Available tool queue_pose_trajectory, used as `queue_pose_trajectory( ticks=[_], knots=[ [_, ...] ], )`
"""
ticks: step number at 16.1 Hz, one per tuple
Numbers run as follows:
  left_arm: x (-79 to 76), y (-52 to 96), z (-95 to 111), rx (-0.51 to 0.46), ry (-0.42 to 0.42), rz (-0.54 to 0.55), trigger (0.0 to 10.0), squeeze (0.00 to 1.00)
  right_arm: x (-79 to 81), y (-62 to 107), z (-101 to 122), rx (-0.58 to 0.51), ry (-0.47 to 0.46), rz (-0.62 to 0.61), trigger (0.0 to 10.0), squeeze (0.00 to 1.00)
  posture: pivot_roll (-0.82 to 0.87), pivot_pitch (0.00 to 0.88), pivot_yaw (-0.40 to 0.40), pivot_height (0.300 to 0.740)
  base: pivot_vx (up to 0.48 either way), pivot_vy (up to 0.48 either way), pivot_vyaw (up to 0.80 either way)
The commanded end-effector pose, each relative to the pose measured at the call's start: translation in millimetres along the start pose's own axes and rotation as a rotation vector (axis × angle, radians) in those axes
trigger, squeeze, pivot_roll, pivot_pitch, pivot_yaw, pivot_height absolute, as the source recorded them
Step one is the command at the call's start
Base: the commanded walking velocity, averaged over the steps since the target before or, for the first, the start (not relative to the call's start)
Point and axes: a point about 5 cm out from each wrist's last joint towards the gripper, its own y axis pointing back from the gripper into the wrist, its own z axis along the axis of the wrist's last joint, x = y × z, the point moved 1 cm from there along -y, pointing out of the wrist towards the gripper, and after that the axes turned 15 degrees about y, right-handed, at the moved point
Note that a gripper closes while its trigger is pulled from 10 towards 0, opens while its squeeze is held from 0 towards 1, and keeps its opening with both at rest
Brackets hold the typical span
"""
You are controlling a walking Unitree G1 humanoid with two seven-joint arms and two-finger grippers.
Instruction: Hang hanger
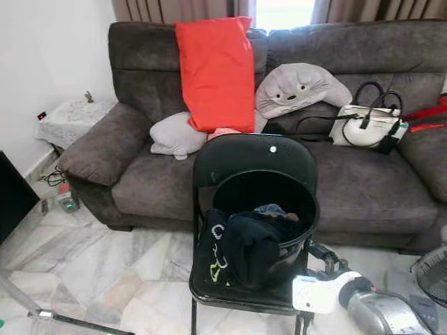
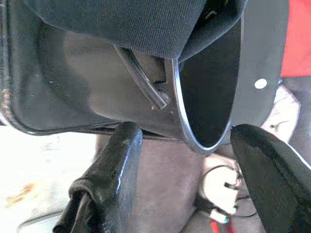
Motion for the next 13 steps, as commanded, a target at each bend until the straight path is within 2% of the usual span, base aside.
queue_pose_trajectory(
  ticks=[1,3,5,6,7,8,9,10,12,13],
  knots=[
    [5.0,0.8,-3,0.011,-0.005,0.010,10.0,0.00,-0.3,-1.9,1,-0.029,0.058,-0.036,10.0,0.00,-0.16,0.000,0.094,0.740,0.000,0.000,0.00],
    [5.4,0.8,-2,0.007,-0.003,0.011,10.0,0.00,5.9,-6.8,-3,-0.026,0.101,-0.069,10.0,0.00,-0.15,0.000,0.094,0.740,0.000,0.000,0.00],
    [6.9,0.9,0,-0.009,0.017,0.024,10.0,0.00,-10.1,-8.5,-22,0.108,-0.021,-0.236,10.0,0.00,-0.14,0.006,0.092,0.740,0.000,0.000,0.00],
    [7.5,1.0,0,-0.009,0.018,0.025,10.0,0.00,-21.7,-7.6,-21,0.123,-0.149,-0.326,10.0,0.00,-0.14,0.008,0.094,0.740,0.000,0.000,0.00],
    [7.9,1.1,0,-0.009,0.015,0.026,10.0,0.00,-32.0,-6.8,-23,0.166,-0.433,-0.431,10.0,0.00,-0.14,0.012,0.095,0.740,0.000,0.000,0.00],
    [8.6,1.2,1,-0.016,0.023,0.032,10.0,0.00,-39.3,-5.7,-19,0.156,-0.793,-0.522,10.0,0.00,-0.14,0.013,0.097,0.740,0.000,0.000,0.00],
    [9.2,1.3,1,-0.025,0.033,0.037,10.0,0.00,-41.1,-5.3,-10,0.120,-1.202,-0.618,10.0,0.00,-0.14,0.014,0.100,0.740,0.000,0.000,0.00],
    [9.4,1.4,1,-0.032,0.038,0.039,10.0,0.00,-42.6,-2.5,-7,0.118,-1.358,-0.697,10.0,0.00,-0.14,0.015,0.100,0.740,0.000,0.000,0.00],
    [10.1,1.6,3,-0.050,0.057,0.044,10.0,0.00,-41.0,0.9,2,0.128,-1.482,-0.779,10.0,0.00,-0.14,0.018,0.101,0.740,0.000,0.000,0.00],
    [10.1,1.7,4,-0.065,0.073,0.041,10.0,0.00,-39.2,3.1,17,0.115,-1.535,-0.801,10.0,0.00,-0.14,0.021,0.099,0.740,0.000,0.000,0.00]
  ],
)
